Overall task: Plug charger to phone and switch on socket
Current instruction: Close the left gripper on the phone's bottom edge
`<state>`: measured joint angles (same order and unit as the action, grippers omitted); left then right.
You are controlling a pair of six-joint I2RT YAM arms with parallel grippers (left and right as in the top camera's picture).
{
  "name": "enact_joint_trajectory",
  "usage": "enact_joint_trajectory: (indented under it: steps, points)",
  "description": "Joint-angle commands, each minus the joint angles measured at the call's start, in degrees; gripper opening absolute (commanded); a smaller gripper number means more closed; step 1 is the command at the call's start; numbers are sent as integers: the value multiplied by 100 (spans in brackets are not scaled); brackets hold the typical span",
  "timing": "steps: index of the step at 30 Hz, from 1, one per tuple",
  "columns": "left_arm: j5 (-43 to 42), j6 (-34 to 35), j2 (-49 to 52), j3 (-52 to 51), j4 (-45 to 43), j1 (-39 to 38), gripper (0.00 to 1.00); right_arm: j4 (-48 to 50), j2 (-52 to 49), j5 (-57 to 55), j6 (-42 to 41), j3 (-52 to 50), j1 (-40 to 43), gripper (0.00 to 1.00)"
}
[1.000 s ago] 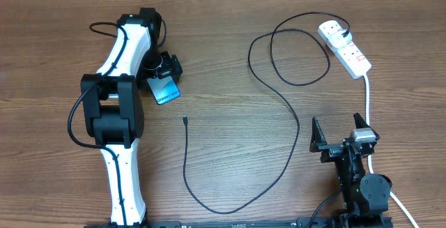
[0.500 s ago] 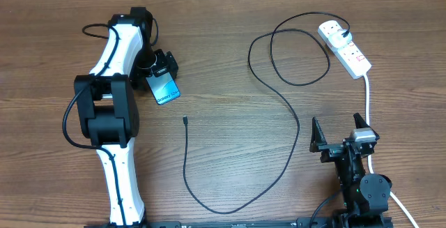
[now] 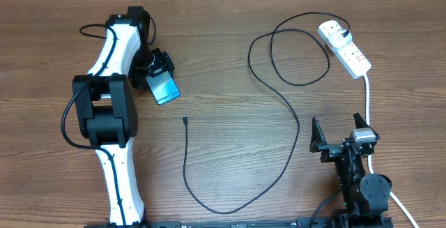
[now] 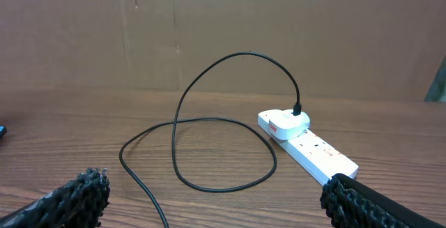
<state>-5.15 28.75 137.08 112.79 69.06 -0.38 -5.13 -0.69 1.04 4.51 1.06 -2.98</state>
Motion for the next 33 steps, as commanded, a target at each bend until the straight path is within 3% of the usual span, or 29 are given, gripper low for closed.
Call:
enact_joint_trajectory:
  steps: [1, 18, 33]
  points:
    - [-85, -46, 192, -109, -33, -33, 83, 31, 24, -57, -35, -57, 7, 100]
    - [-234, -308, 188, -85, 57, -70, 76, 31, 24, -57, -37, -57, 7, 100]
    - [-221, -297, 188, -85, 13, -72, 76, 31, 24, -57, -35, -57, 7, 100]
